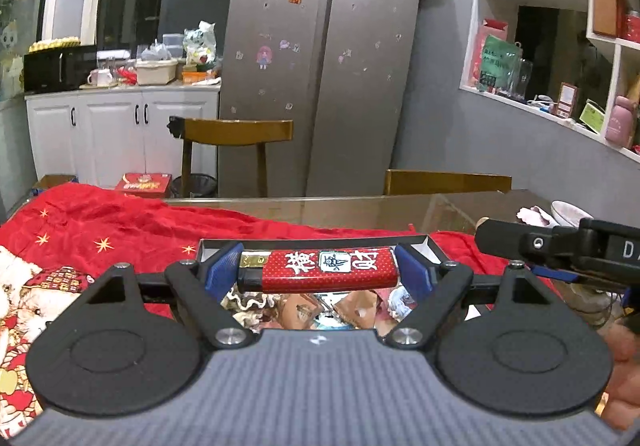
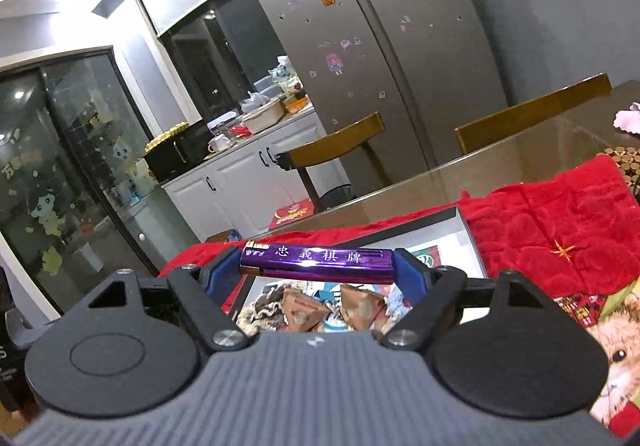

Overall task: Organize objects
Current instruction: 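Carry the red lighter into the box with the left tool while the right tool carries the purple lighter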

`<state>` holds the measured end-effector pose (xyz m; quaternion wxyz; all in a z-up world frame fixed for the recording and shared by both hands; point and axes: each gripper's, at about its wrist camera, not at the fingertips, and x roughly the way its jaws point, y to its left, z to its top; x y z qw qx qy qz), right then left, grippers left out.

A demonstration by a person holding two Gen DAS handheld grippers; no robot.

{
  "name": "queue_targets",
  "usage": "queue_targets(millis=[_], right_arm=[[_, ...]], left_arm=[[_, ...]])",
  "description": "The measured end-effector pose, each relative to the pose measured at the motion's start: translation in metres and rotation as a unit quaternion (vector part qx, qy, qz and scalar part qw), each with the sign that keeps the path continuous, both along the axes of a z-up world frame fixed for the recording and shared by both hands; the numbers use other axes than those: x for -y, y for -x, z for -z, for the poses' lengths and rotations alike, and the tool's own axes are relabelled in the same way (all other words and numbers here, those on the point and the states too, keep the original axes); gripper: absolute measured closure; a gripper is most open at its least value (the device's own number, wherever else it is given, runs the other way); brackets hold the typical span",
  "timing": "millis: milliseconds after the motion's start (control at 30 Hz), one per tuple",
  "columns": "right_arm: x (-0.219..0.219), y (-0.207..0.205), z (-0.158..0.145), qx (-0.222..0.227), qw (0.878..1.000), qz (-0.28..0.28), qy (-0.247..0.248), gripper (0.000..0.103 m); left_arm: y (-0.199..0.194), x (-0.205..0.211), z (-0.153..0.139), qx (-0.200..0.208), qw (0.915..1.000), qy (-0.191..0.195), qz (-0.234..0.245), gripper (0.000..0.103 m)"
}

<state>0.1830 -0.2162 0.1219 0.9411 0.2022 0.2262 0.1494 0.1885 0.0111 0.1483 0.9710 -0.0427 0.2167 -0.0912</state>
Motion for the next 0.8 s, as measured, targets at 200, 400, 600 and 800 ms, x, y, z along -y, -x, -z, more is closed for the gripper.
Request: queue_targets(millis=[200, 400, 600, 800], right_arm=[[0.002, -0.028, 0.006, -0.007, 1.0, 0.004, -0.001, 0.022], [0.007, -0.062, 0.019, -0.027, 1.0, 0.008, -0.004, 0.022], [0.01, -0.093, 0.04, -0.049, 0.999, 0.019, 0.004, 0.022], [0.016, -0.115, 0.066, -0.085, 0.996, 0.033, -0.006, 0.022]], left_arm=[[-0.04, -0.005, 0.002, -0.045, 0.9982, 0.04, 0.008, 0.018], [-0.076, -0.001, 0.006, -0.053, 0.9978, 0.04, 0.008, 0.018], [-0.121, 0.003, 0.023, -0.088, 0.9943, 0.06, -0.003, 0.018], [-0.157, 0.006, 0.051, -0.136, 0.9877, 0.078, -0.005, 0.018]])
